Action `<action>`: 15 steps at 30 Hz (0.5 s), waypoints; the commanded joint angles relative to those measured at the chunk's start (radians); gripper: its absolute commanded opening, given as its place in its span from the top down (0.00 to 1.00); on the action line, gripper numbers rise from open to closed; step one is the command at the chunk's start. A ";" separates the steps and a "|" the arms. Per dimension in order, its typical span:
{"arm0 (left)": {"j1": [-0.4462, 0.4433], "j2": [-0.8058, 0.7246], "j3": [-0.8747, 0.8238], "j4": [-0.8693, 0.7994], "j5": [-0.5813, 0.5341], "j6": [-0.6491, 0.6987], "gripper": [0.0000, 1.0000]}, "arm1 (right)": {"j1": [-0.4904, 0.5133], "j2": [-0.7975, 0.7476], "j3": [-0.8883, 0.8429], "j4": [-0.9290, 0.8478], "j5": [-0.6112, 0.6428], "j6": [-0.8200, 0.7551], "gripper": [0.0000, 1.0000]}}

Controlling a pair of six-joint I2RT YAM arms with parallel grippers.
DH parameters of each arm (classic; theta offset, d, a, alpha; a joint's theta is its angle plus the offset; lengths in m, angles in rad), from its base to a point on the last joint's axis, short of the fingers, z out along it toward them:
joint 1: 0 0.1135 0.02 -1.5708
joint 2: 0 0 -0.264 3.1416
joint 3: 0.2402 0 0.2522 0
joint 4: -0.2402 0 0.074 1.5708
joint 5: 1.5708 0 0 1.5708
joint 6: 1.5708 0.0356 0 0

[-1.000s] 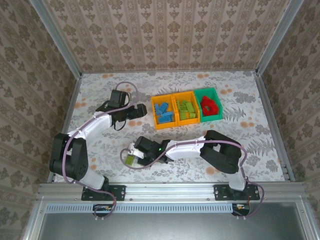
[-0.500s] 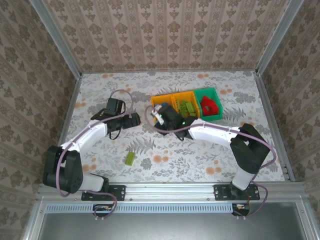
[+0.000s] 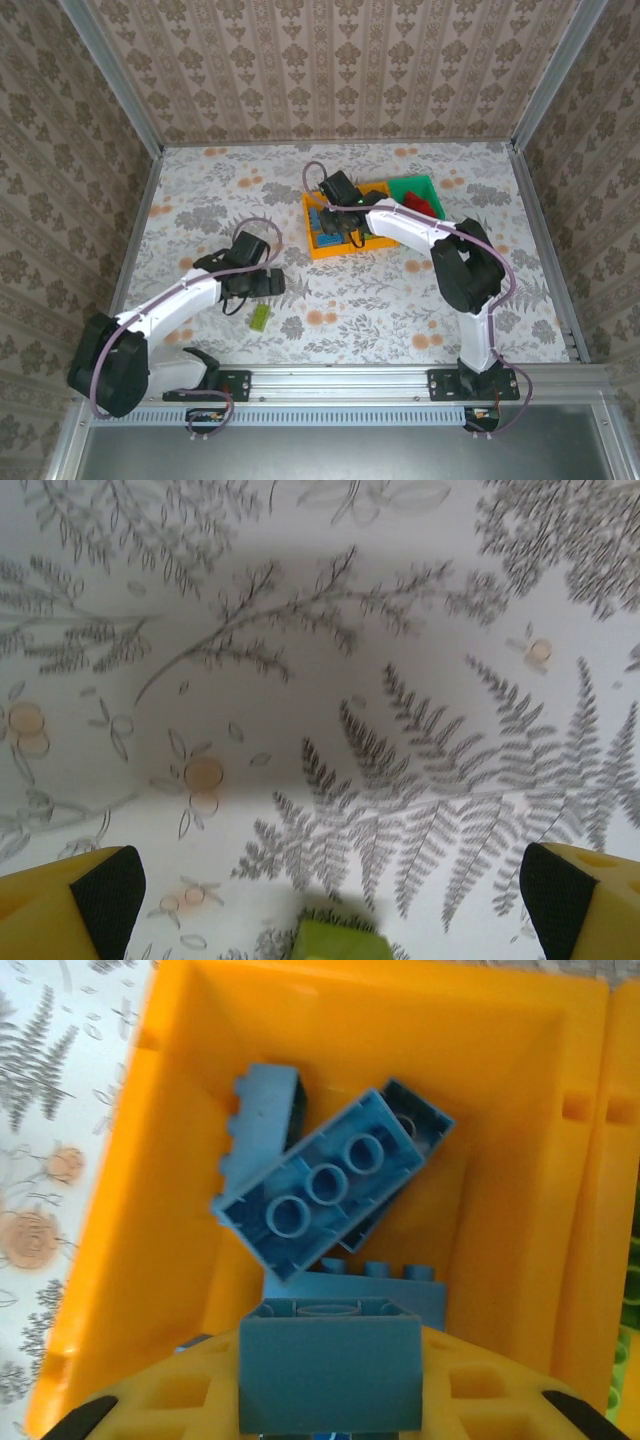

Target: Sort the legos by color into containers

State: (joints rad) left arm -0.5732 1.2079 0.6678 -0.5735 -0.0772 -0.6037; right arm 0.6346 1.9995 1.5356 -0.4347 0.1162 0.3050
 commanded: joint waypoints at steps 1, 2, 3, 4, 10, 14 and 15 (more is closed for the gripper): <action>-0.032 -0.034 -0.016 -0.075 -0.057 -0.063 0.00 | 0.000 0.023 0.048 -0.082 -0.037 0.063 0.71; -0.042 -0.039 -0.020 -0.085 -0.064 -0.072 0.00 | -0.002 0.024 0.047 -0.082 -0.038 0.068 0.71; -0.049 -0.042 -0.024 -0.090 -0.064 -0.081 0.00 | -0.004 0.024 0.047 -0.082 -0.037 0.072 0.70; -0.061 -0.048 -0.029 -0.093 -0.064 -0.088 0.00 | -0.006 0.021 0.046 -0.084 -0.036 0.077 0.69; -0.126 -0.069 -0.050 -0.107 -0.050 -0.126 0.00 | -0.012 0.010 0.047 -0.095 -0.035 0.087 0.48; -0.185 -0.077 -0.055 -0.137 -0.039 -0.141 0.00 | -0.012 -0.038 0.027 -0.087 -0.037 0.095 0.31; -0.198 -0.076 -0.059 -0.146 -0.042 -0.149 0.00 | -0.011 -0.058 0.013 -0.073 -0.036 0.098 0.29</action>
State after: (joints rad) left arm -0.7391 1.1519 0.6273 -0.6659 -0.1169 -0.7132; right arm 0.6327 2.0037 1.5623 -0.4767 0.0738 0.3836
